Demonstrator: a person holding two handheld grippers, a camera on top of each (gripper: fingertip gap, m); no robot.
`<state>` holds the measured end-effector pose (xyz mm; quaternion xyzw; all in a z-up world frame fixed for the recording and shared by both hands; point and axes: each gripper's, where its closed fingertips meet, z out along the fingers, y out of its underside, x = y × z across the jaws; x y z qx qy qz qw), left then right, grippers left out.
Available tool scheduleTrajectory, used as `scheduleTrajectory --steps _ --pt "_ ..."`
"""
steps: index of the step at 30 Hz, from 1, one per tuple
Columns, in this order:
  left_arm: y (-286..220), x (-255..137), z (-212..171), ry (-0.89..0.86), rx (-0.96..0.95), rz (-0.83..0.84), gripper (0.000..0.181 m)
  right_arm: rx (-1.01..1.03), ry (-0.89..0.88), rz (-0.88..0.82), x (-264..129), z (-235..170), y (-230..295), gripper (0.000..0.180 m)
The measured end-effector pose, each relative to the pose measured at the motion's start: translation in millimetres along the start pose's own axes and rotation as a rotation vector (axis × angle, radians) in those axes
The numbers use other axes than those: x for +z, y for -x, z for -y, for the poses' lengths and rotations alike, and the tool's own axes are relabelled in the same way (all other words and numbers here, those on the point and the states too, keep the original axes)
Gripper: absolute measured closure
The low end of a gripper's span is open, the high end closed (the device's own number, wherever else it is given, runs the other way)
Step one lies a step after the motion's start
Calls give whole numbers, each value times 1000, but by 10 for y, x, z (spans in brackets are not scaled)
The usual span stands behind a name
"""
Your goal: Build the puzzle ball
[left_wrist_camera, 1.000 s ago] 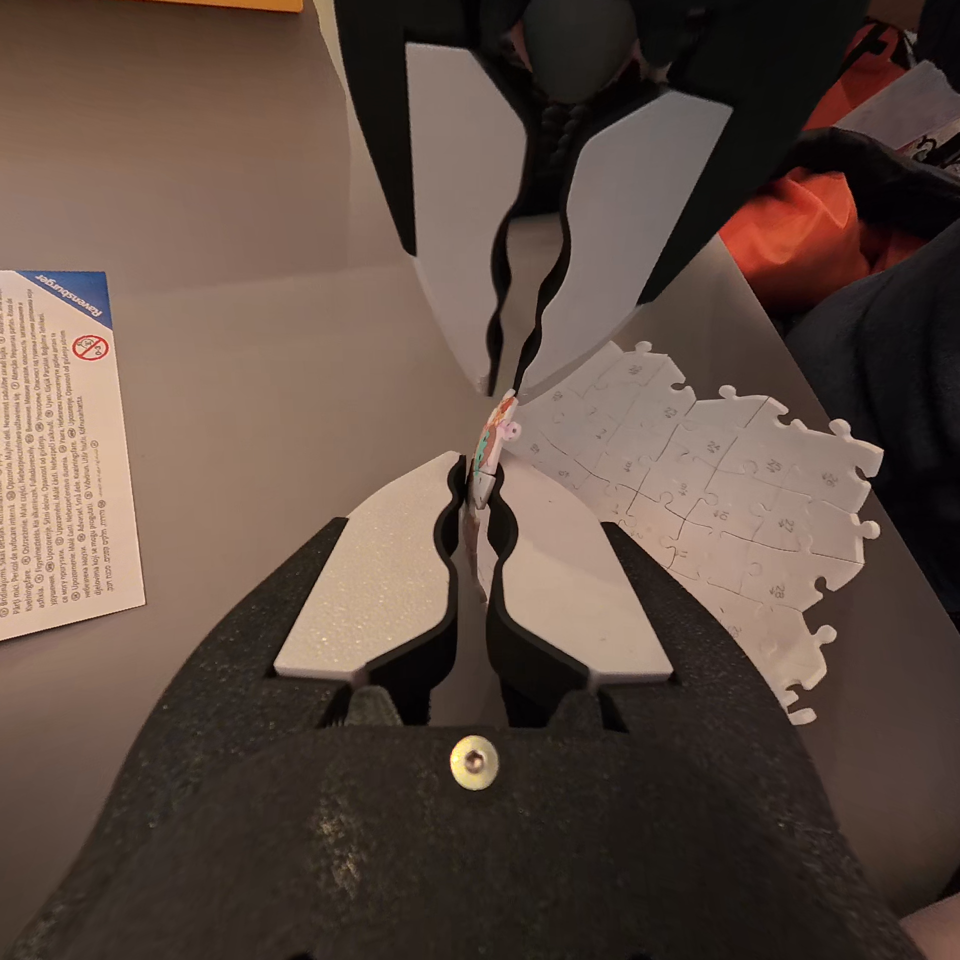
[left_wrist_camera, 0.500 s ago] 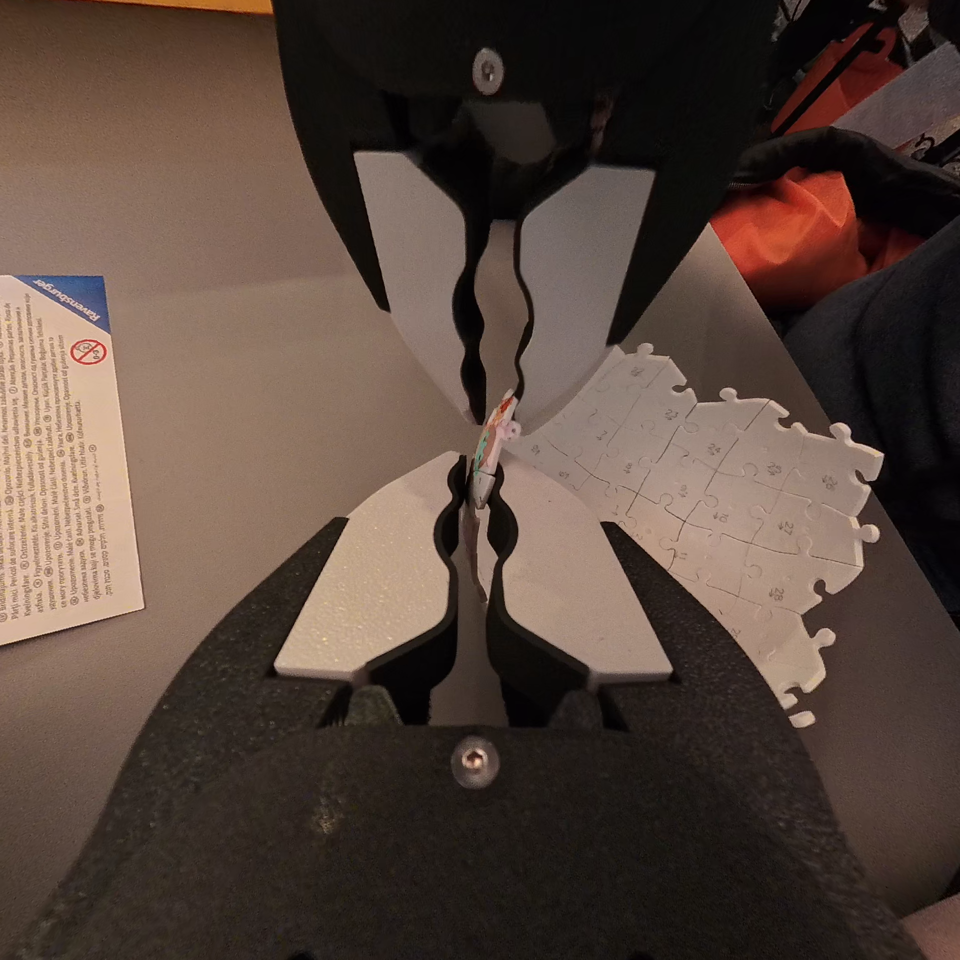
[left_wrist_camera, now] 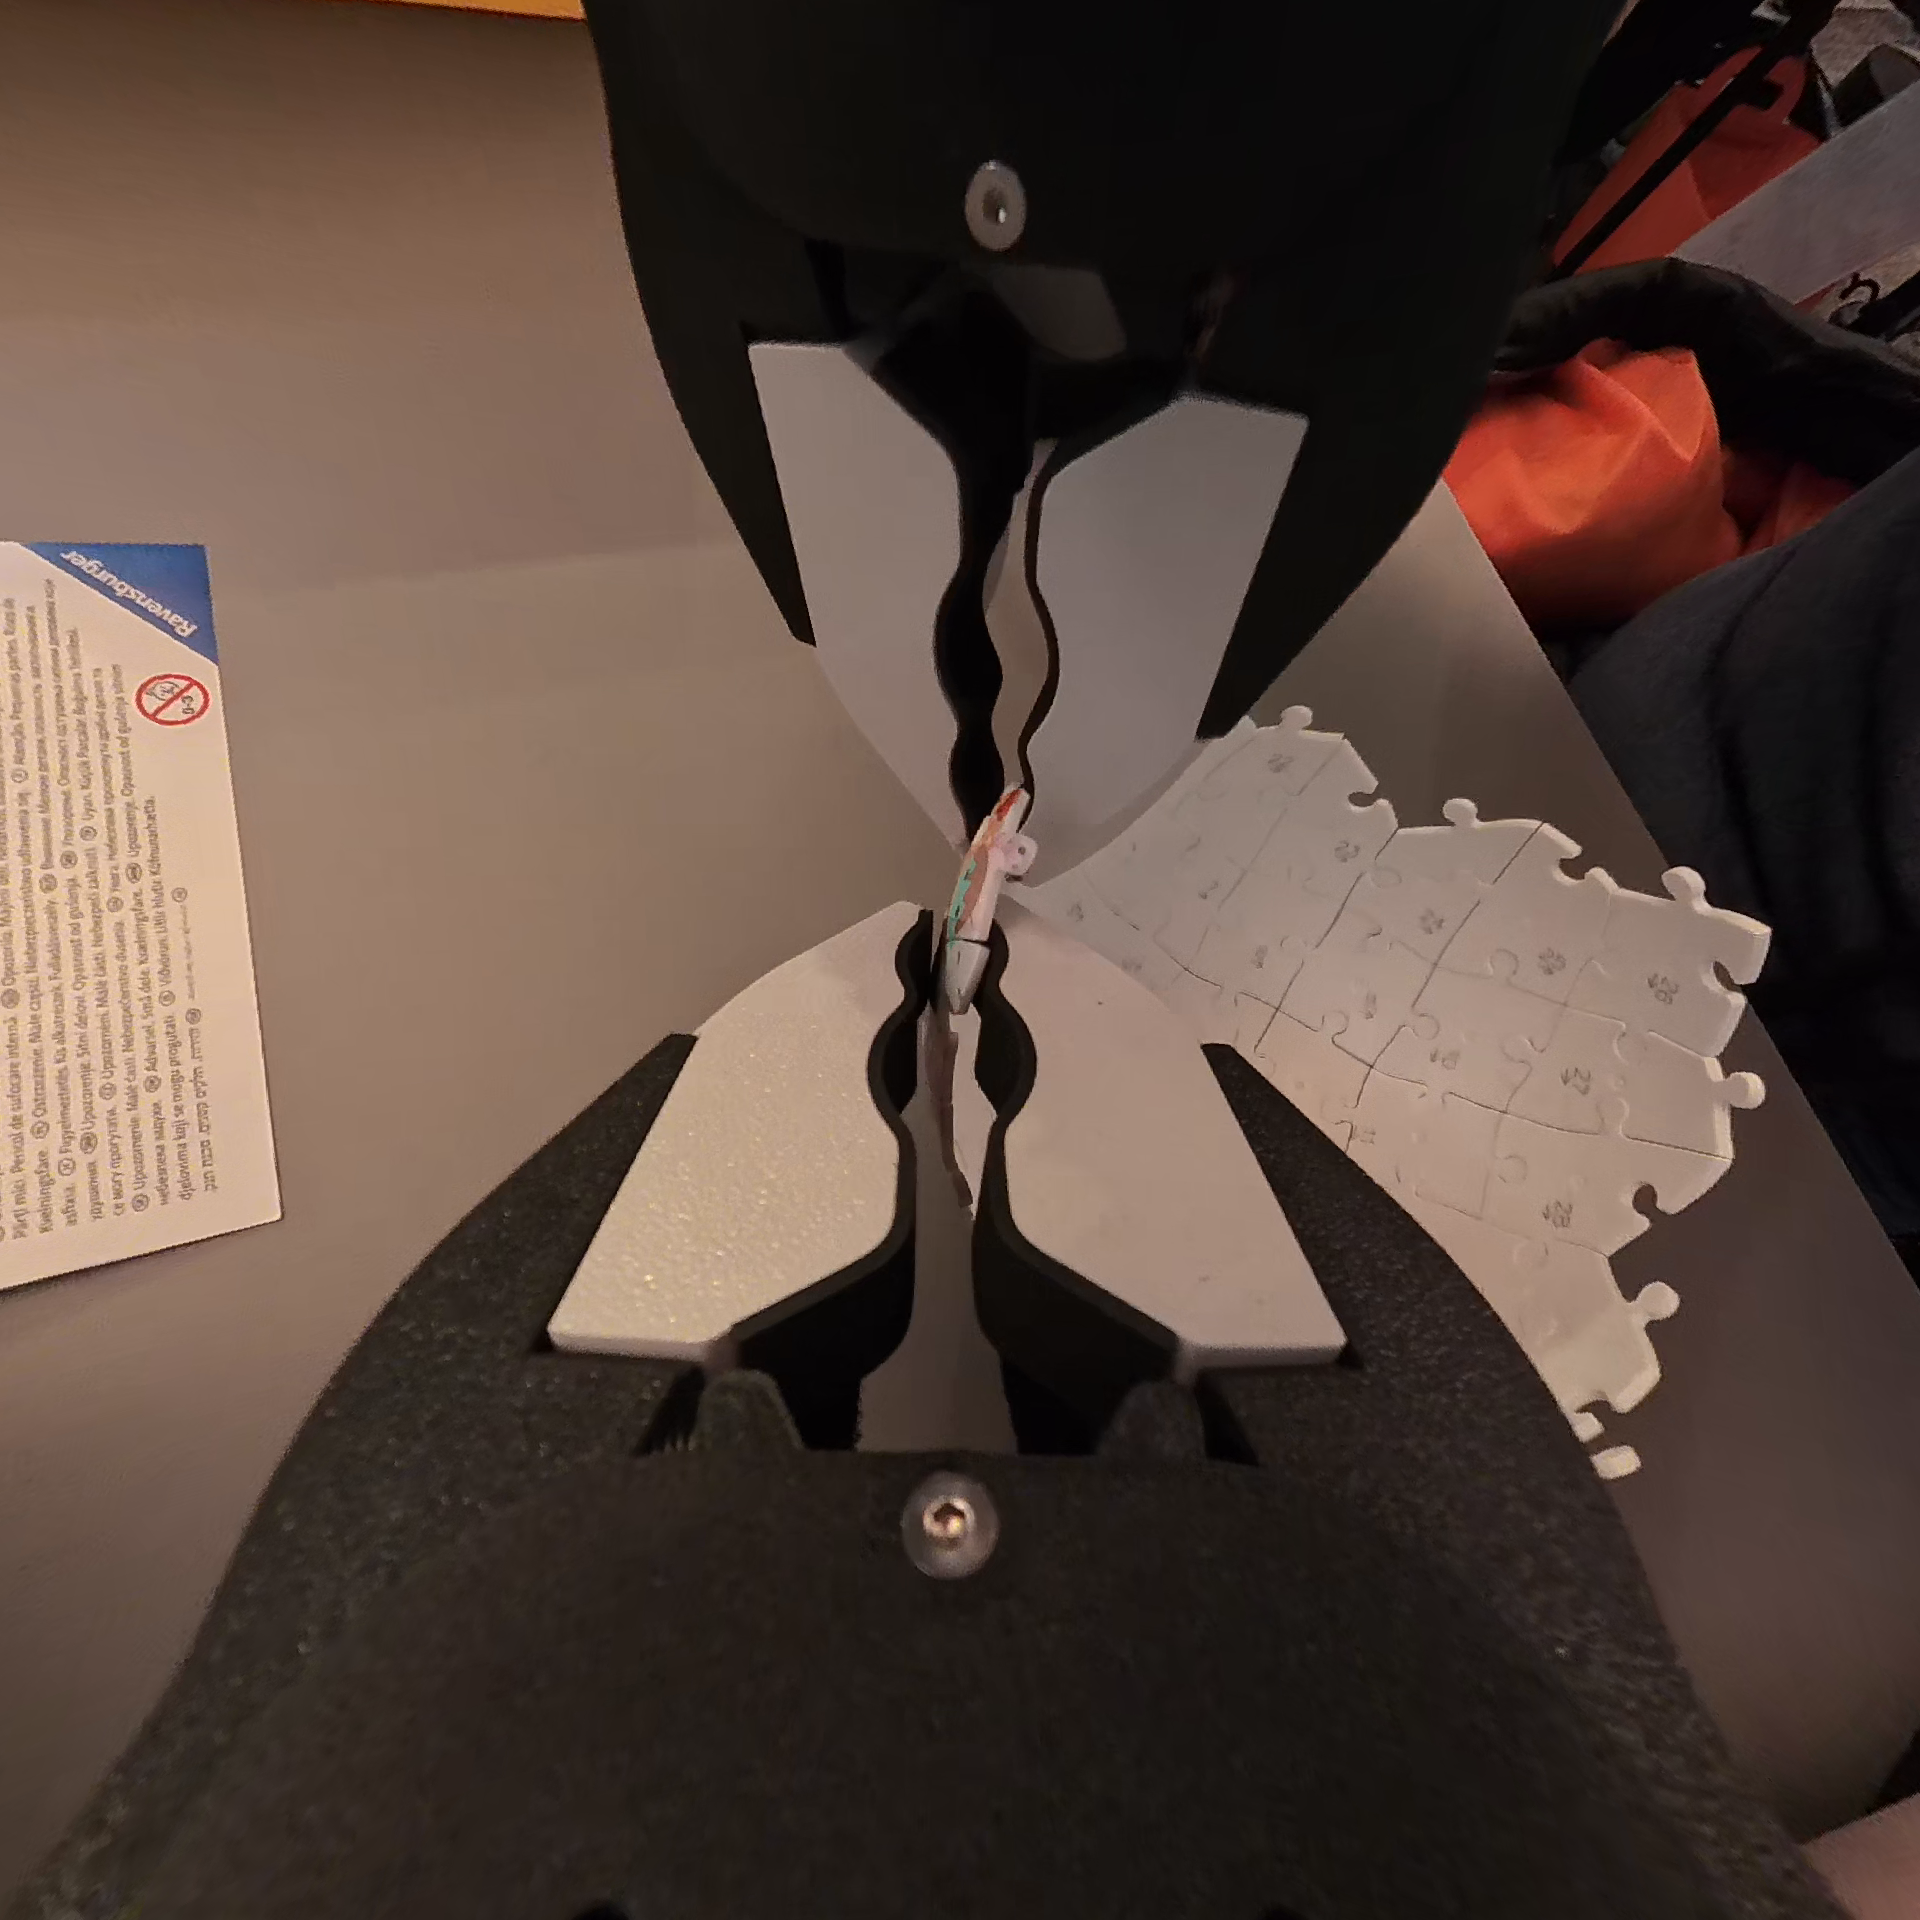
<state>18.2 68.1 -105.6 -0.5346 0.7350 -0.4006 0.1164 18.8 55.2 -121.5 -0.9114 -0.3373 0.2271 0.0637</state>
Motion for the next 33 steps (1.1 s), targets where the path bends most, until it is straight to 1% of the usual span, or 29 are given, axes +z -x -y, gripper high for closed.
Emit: scheduleTrajectory --steps 6,15,21,28,30,33 --pt "-6 9 7 -1 -4 -2 175 8 -22 -18 23 -8 -2 175" --pt "-39 0 51 -16 -18 -16 171 -15 -69 -91 30 30 -27 176" --pt "-48 0 68 -26 -26 -23 172 0 -98 -88 23 24 -17 176" --pt "-45 9 58 -21 -22 -17 174 -34 -134 -63 28 46 -10 175" --pt "-47 8 56 -21 -22 -19 174 -42 -157 -60 28 60 -12 173" --pt "-48 5 56 -22 -23 -20 174 -62 -176 -86 17 77 -46 164"
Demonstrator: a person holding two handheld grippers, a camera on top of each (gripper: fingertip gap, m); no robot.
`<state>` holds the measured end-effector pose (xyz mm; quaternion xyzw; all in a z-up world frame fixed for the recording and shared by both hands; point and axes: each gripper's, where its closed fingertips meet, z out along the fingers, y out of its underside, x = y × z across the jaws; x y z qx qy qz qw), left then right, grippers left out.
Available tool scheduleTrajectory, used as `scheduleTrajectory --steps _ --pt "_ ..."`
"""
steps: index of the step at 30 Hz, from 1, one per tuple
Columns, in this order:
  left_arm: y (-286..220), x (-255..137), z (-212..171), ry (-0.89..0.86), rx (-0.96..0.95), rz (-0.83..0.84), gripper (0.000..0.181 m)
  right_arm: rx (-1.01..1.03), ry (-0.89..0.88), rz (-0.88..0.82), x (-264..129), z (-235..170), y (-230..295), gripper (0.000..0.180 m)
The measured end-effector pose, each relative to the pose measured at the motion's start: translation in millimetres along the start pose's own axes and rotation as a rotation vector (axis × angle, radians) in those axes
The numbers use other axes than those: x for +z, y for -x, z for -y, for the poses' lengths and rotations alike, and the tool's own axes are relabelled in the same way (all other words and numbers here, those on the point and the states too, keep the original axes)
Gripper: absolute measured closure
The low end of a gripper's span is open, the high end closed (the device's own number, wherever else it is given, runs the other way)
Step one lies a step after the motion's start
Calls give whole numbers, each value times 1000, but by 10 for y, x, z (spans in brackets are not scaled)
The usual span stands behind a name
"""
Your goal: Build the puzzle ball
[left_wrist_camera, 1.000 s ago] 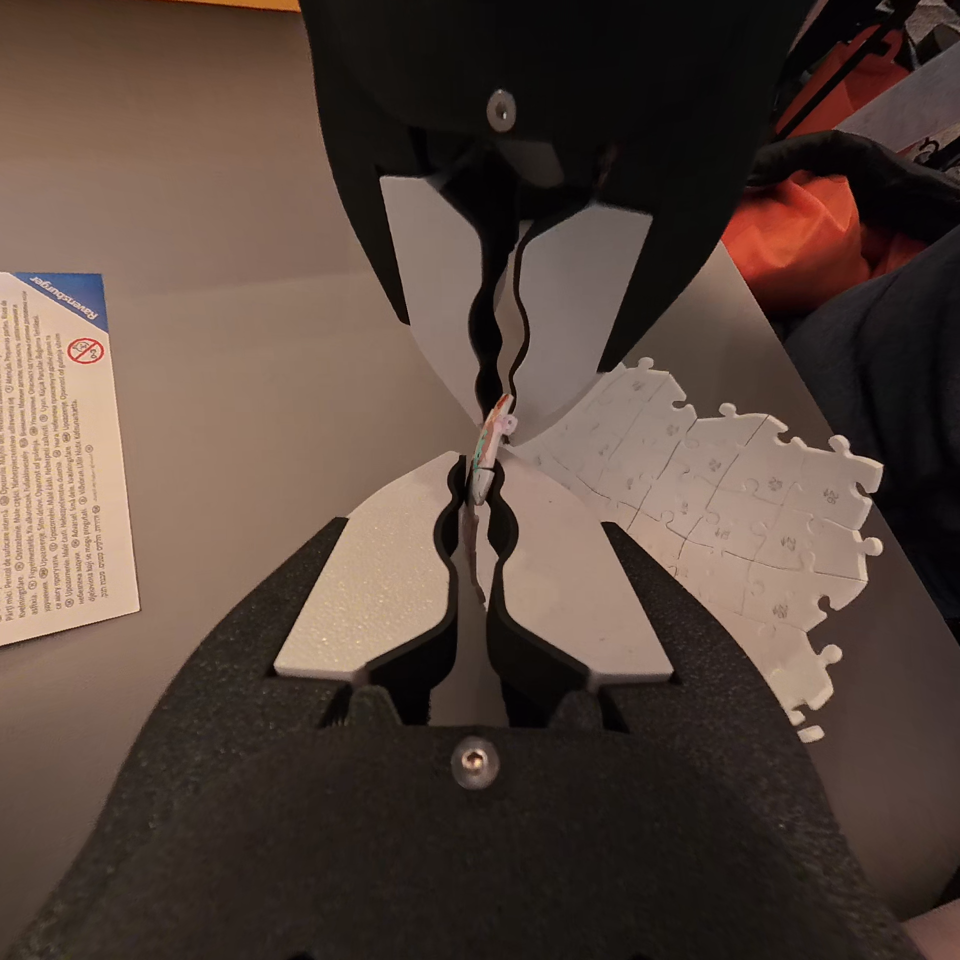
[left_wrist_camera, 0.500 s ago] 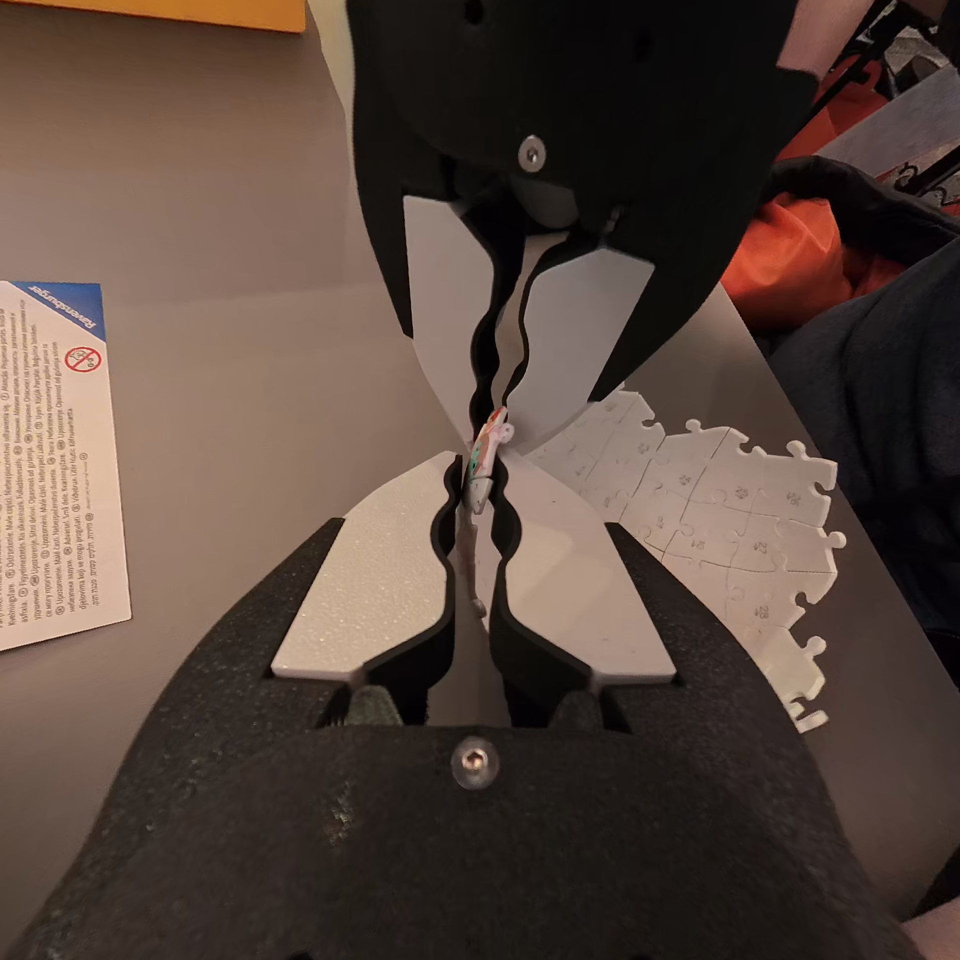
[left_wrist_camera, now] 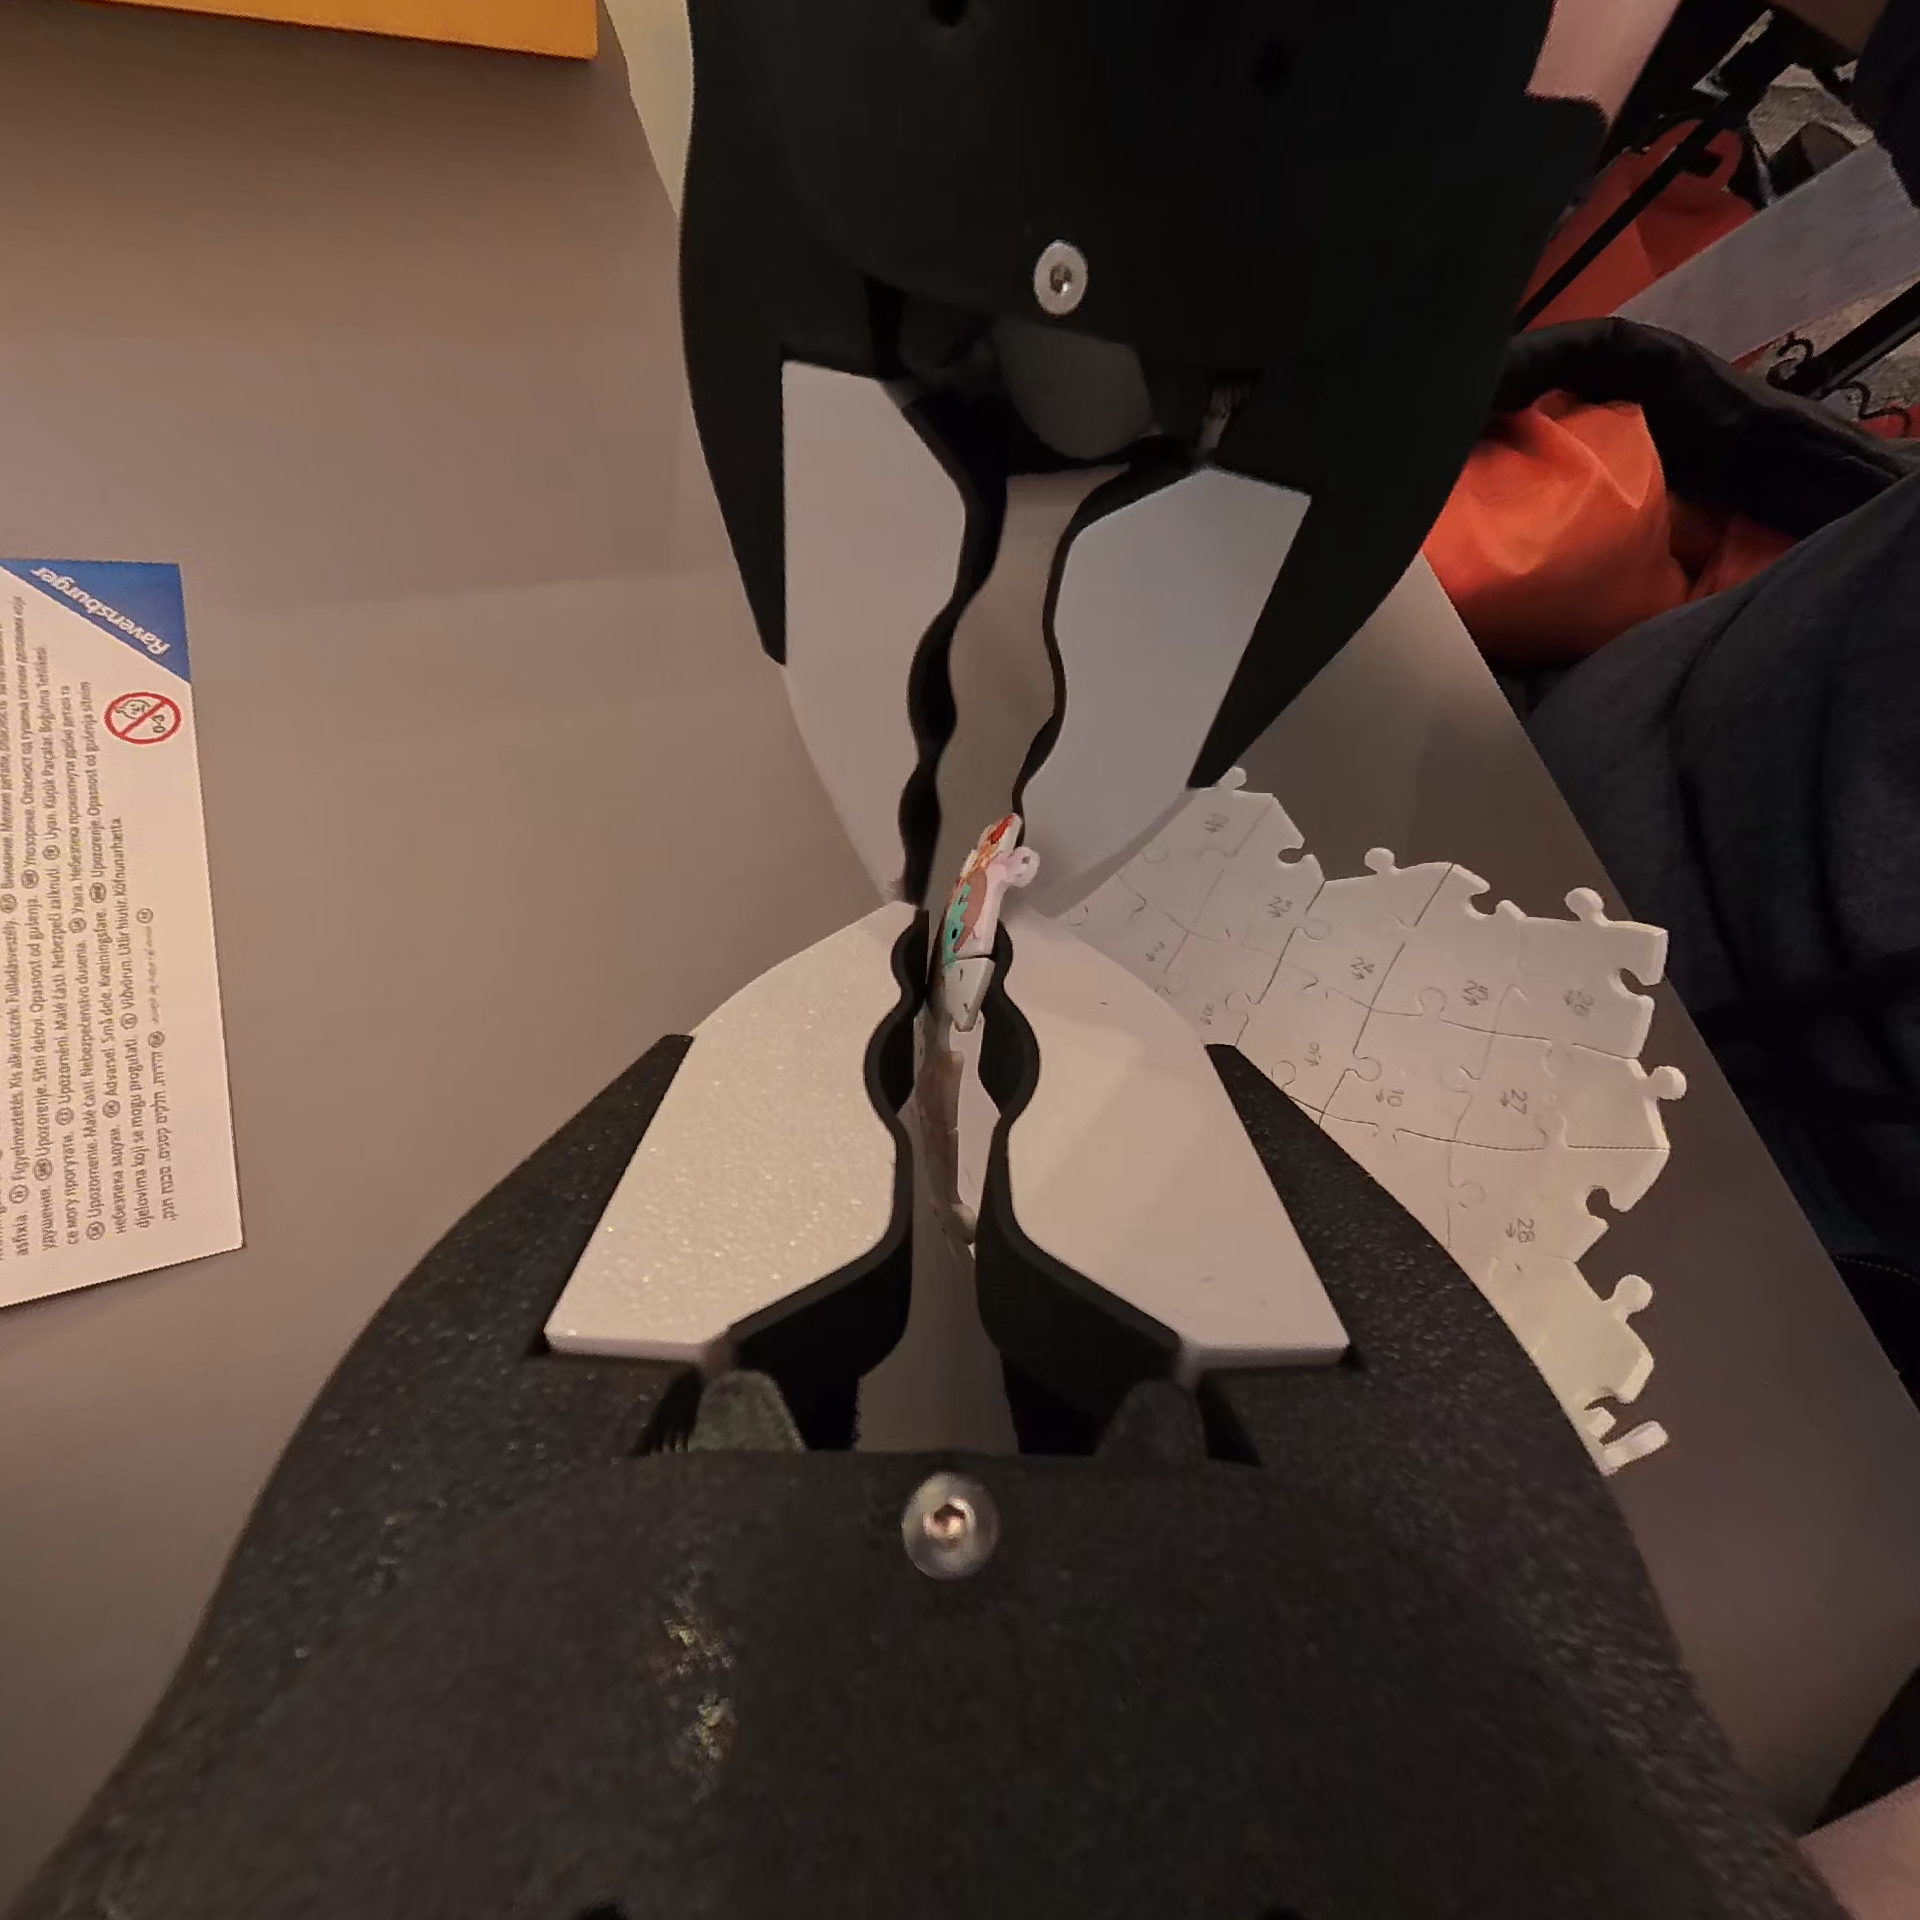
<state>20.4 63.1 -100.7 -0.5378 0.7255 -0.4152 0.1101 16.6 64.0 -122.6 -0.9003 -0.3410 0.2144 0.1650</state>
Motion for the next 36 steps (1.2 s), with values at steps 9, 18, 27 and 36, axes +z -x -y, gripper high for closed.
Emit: scheduleTrajectory --steps 9,18,27,36 --pt "-21 -21 5 -14 -6 -18 173 -88 -12 44 1 -9 33 158" --pt "-36 -198 111 -81 -7 -6 159 -179 -13 13 -146 4 35 156" --pt "-191 -876 289 -164 -16 186 146 -287 -56 42 -331 33 25 170" --pt "-699 -1097 -396 -144 -163 526 107 -192 -180 120 -268 130 -40 160"
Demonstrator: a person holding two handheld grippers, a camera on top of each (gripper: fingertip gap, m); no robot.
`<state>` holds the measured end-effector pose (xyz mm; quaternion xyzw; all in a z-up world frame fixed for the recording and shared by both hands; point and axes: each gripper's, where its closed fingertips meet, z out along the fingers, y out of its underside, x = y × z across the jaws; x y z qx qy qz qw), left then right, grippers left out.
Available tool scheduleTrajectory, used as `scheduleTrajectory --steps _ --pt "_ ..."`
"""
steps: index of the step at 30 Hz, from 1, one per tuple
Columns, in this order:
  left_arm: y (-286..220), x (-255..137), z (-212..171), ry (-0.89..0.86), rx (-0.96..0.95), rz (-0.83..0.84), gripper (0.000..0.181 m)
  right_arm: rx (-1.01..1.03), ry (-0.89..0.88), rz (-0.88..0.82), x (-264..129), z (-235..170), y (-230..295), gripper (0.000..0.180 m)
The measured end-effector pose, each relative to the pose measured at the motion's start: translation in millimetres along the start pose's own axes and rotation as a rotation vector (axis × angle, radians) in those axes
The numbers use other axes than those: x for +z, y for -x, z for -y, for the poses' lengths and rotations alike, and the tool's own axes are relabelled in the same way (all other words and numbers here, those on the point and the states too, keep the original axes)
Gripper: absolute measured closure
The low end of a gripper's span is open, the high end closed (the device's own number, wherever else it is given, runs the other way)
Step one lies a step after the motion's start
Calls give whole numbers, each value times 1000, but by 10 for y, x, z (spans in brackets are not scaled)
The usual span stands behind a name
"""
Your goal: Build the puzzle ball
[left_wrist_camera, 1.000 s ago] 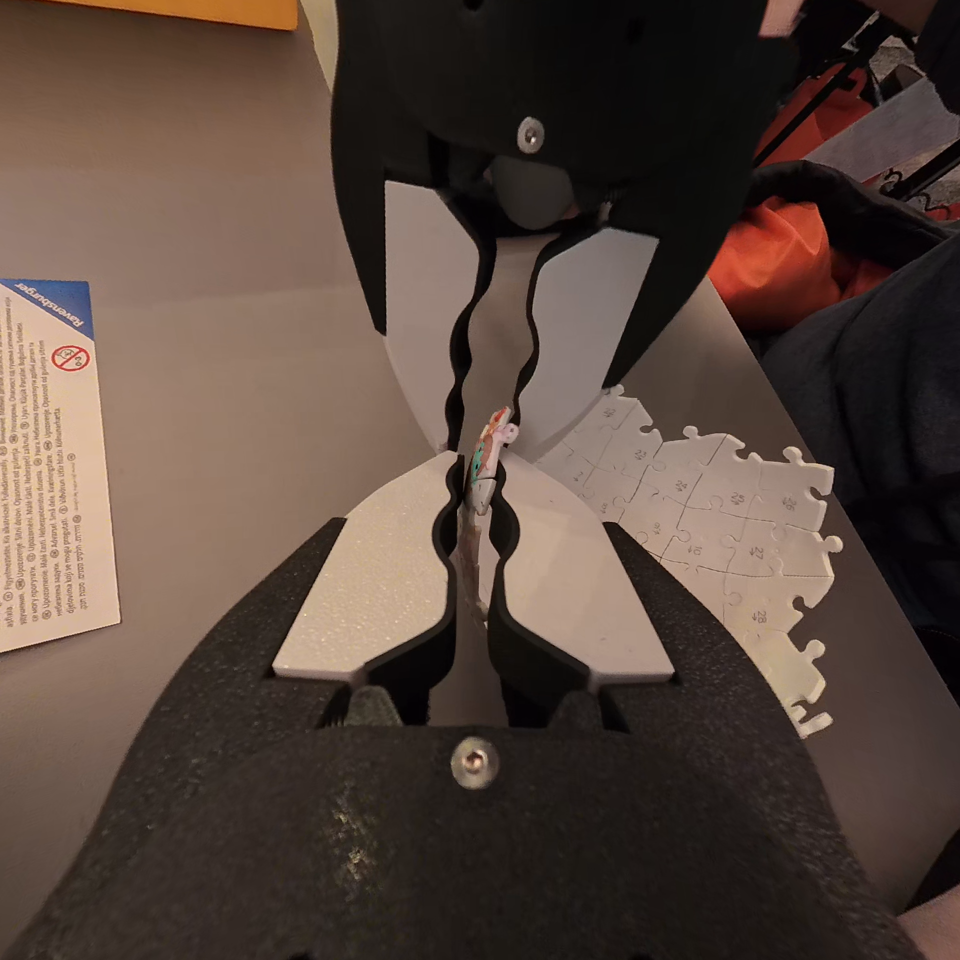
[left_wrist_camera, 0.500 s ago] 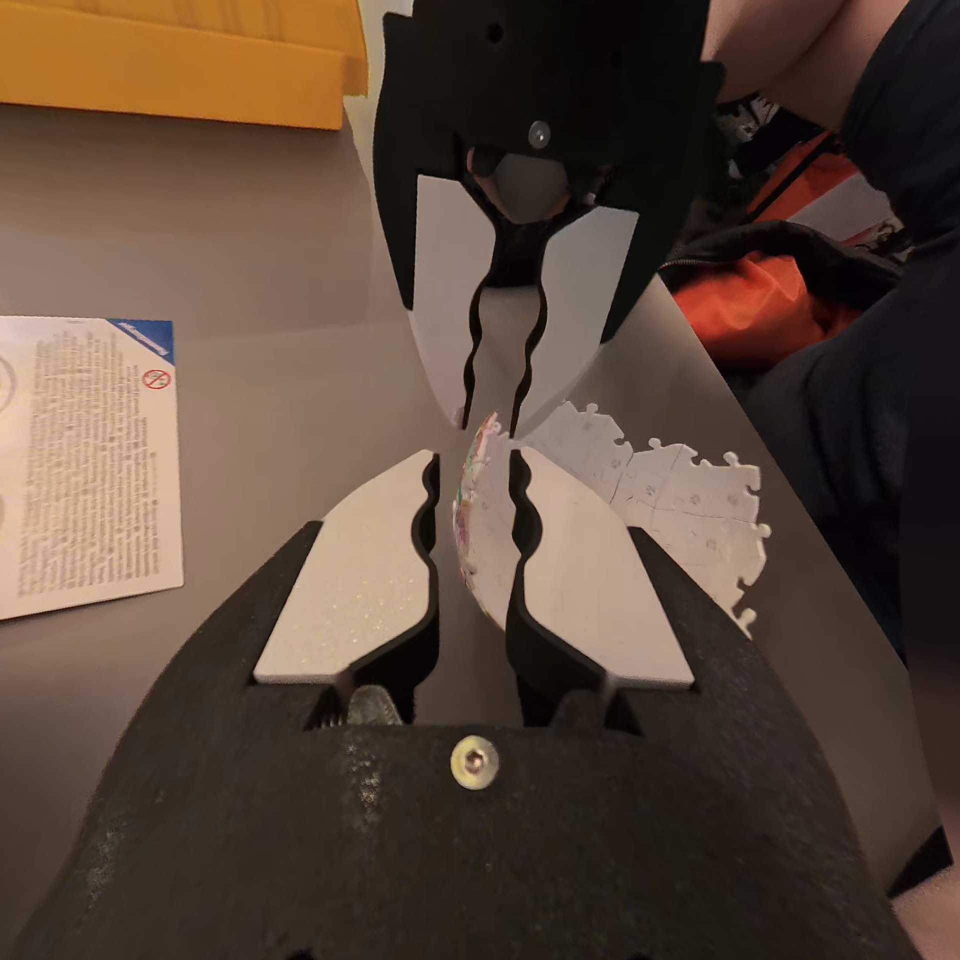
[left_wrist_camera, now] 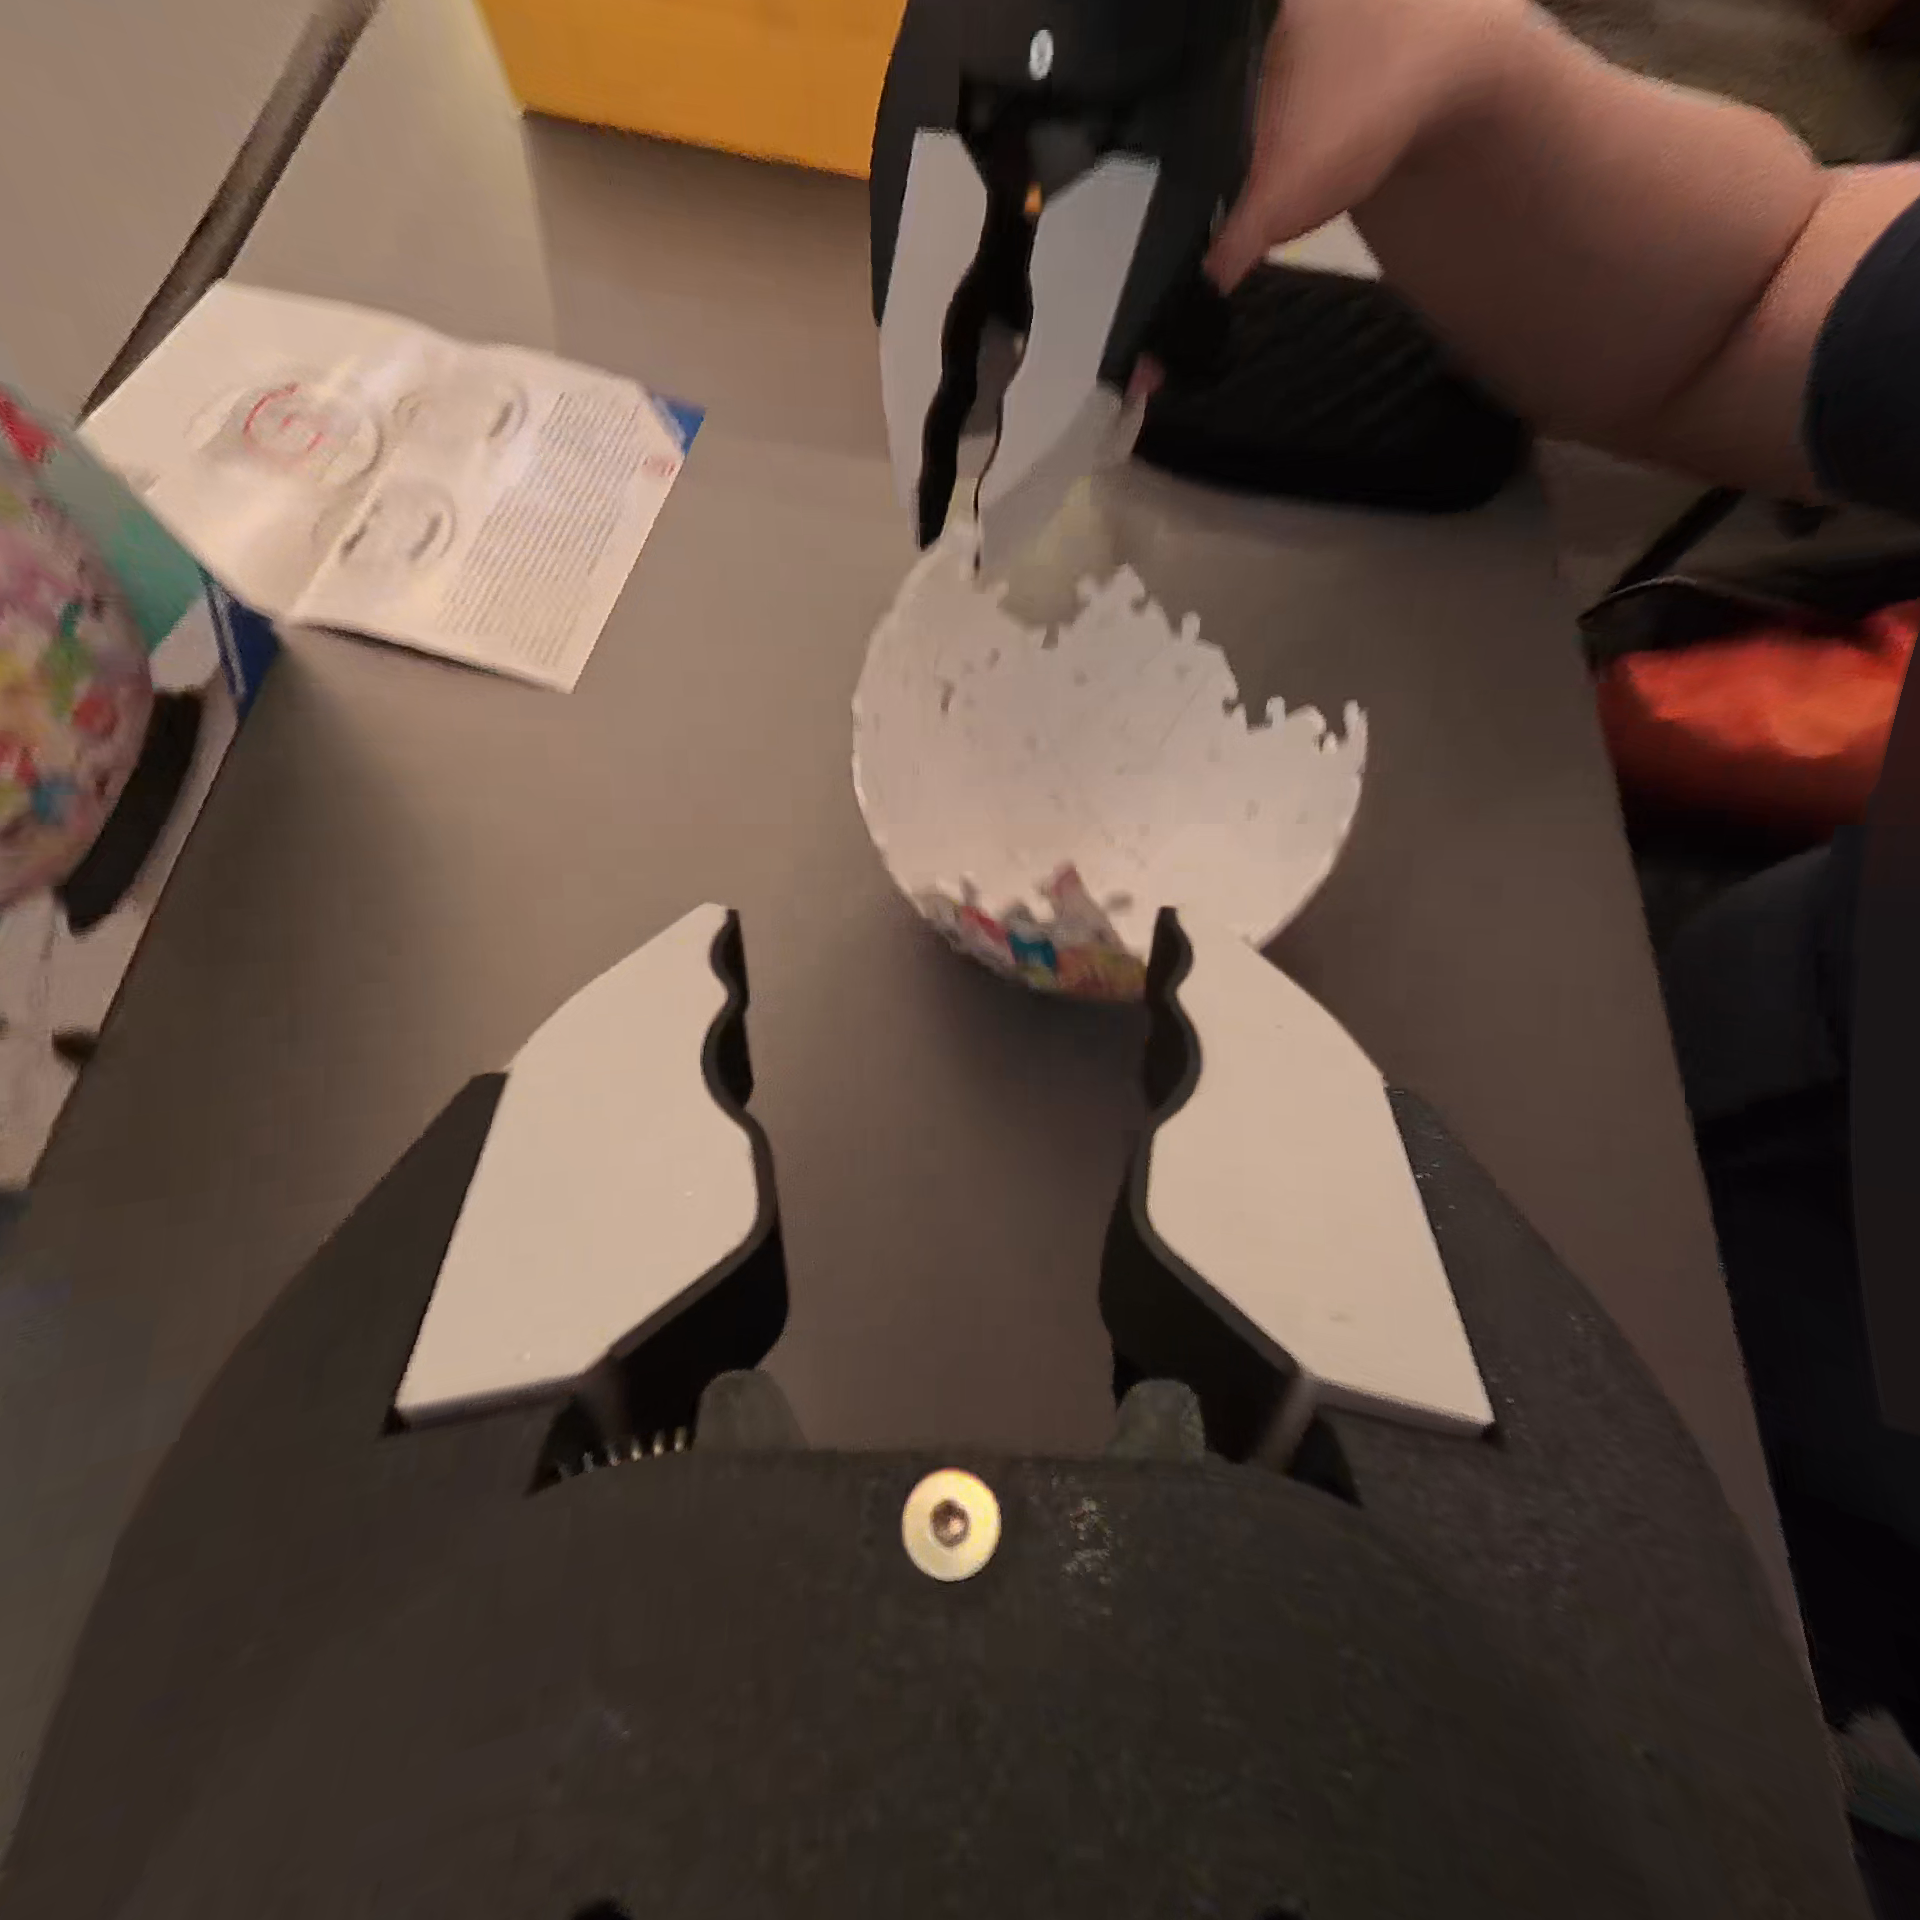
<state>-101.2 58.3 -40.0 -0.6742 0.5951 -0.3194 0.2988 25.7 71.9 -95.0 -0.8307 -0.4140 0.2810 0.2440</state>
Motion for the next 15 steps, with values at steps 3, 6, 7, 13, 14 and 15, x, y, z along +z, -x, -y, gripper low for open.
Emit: scheduleTrajectory --steps 3,6,7,13,14,15 --pt "-187 -67 -258 -40 -9 103 105 58 1 75 38 -28 81 158" --pt "-296 -4 -393 -90 -12 171 104 62 -6 37 59 -28 56 157" --pt "-310 45 -423 -96 -14 182 102 60 -5 27 61 -25 60 158" --pt "-382 386 -435 -88 -6 152 94 89 22 -48 96 -69 52 159" --pt "-401 437 -436 -79 -1 140 93 93 24 -51 110 -74 54 162" --pt "-411 483 -435 -74 7 135 94 101 26 -51 121 -75 58 163"
